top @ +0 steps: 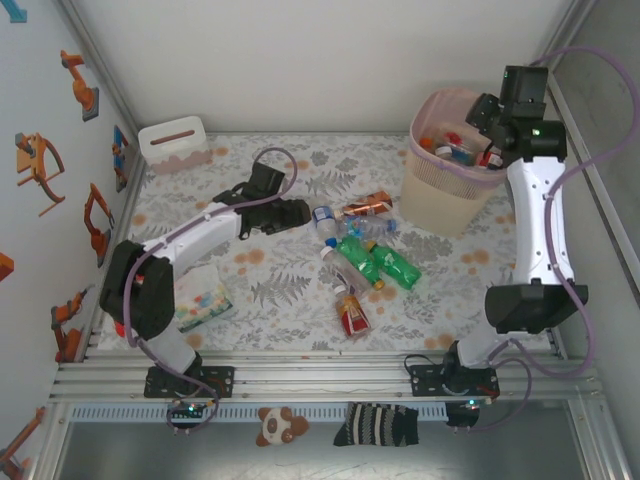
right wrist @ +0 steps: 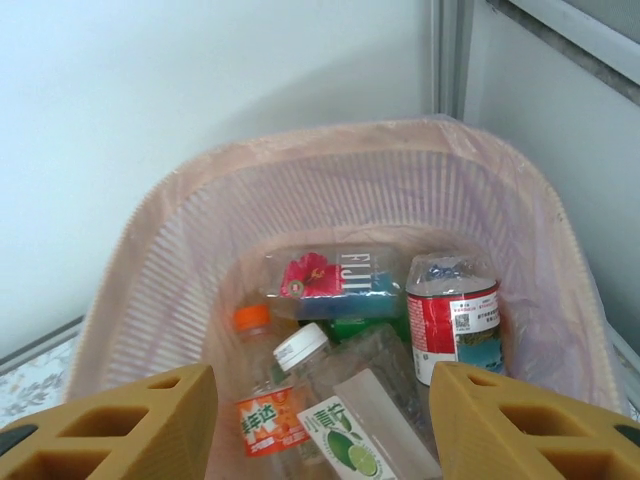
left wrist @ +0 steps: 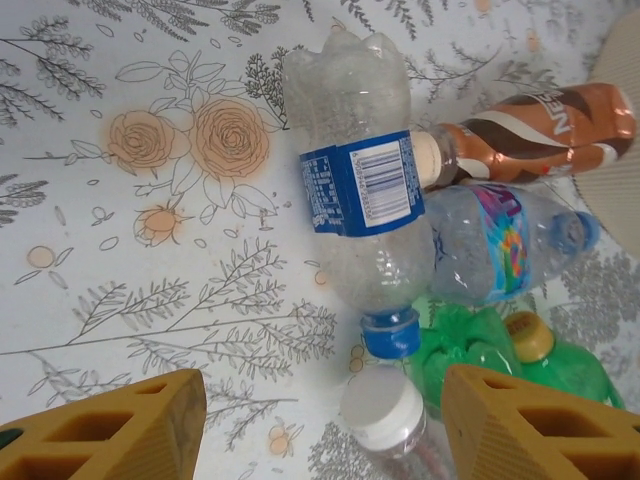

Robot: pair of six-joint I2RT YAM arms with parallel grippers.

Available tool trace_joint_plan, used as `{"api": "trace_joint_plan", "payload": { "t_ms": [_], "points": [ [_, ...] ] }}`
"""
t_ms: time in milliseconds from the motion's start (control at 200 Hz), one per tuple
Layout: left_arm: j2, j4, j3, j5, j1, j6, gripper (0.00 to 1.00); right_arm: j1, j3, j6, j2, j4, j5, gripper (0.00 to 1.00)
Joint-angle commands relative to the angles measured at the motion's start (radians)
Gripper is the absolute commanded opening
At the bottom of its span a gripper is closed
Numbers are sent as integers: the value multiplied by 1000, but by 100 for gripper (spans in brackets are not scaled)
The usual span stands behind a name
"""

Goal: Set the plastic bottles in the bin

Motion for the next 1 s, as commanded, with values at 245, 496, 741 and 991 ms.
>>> {"api": "trace_joint_plan", "payload": {
  "t_ms": [245,496,741,991],
  "points": [
    [263,-62,274,-68,-15,-116,72,42,-97,-21,-128,14,-7,57],
    [433,-49,447,-82,-18,-161,80,44,-128,-37,-164,22,4,57],
    [571,-141,614,-135,-24,-185,82,44,-143,-55,-184,29,22,58],
    [660,-255,732,-203,-38,-181,79,44,-146,-63,-193,31,26,58]
  ]
}}
